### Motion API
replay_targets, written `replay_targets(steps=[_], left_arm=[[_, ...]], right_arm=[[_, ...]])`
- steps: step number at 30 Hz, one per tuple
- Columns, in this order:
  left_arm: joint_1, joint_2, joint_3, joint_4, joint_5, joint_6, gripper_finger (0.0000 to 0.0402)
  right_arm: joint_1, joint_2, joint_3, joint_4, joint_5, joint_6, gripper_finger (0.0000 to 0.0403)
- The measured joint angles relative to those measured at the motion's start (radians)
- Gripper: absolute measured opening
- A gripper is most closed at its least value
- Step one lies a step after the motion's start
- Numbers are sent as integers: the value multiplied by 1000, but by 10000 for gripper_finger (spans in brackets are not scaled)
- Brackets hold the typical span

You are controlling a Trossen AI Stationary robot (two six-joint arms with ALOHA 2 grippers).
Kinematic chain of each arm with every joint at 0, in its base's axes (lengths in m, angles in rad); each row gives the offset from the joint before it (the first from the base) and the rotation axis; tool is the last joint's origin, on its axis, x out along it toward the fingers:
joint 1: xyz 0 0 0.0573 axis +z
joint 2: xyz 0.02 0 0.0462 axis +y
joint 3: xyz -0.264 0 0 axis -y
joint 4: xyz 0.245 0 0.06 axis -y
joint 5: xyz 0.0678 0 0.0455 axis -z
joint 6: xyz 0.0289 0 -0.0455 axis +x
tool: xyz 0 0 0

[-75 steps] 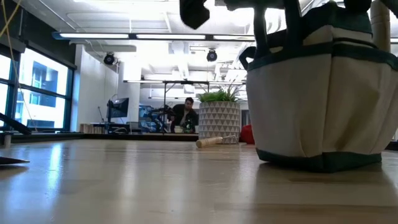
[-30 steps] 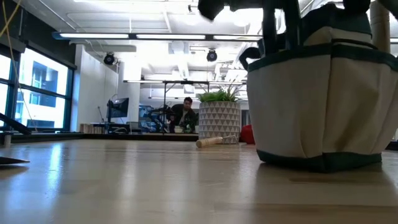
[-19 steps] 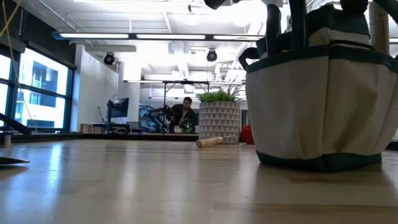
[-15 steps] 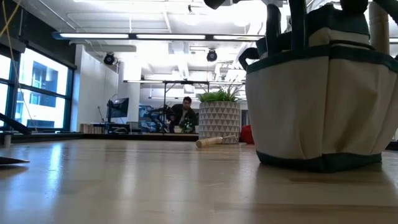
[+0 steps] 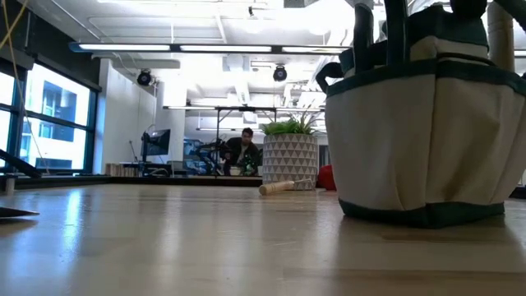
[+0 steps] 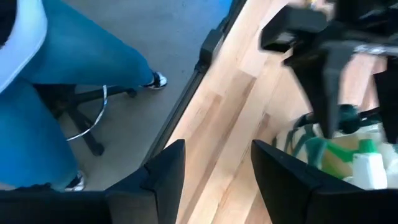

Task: Pick & Place Garden tools in Gardening bag
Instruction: Put the green shear scissors into the gardening bag, then put the brown trowel into the gardening bag

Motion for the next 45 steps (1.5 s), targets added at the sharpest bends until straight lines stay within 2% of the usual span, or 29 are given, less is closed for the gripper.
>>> replay_targets(steps=[4, 10, 17, 21, 24, 26, 29, 33, 37, 41, 43, 45], left_arm=[[-4, -19, 0, -17, 0, -12, 297], [-6, -48, 1, -38, -11, 17, 297], [1, -92, -1, -72, 9, 158, 297], [-7, -143, 0, -94, -25, 210, 297], [-33, -193, 0, -151, -61, 217, 297], [-56, -223, 1, -178, -110, 217, 297], [-101, -272, 0, -255, -242, 244, 297], [-152, -331, 0, -318, -403, 244, 297], [-197, -391, 0, -382, -456, 241, 297], [-216, -451, 0, -518, -422, 175, 297], [-215, -486, 0, -658, -371, 82, 297], [-197, -526, 0, -824, -278, -78, 297]], right_arm=[[15, 0, 0, 0, -49, 10, 176], [46, 0, 0, 0, -47, -3, 176], [44, 0, 0, 4, -1, 2, 176], [18, 0, 0, 8, 3, 20, 176], [11, 0, 0, -25, 7, 98, 176], [25, 0, 0, -88, 6, 220, 176], [74, 0, 0, -212, 8, 419, 176], [164, 0, 0, -310, 95, 605, 176], [260, 4, 0, -306, 290, 658, 176], [337, 27, 0, -268, 503, 658, 176], [354, 37, 0, -250, 544, 657, 176], [359, 43, 0, -240, 553, 657, 176]])
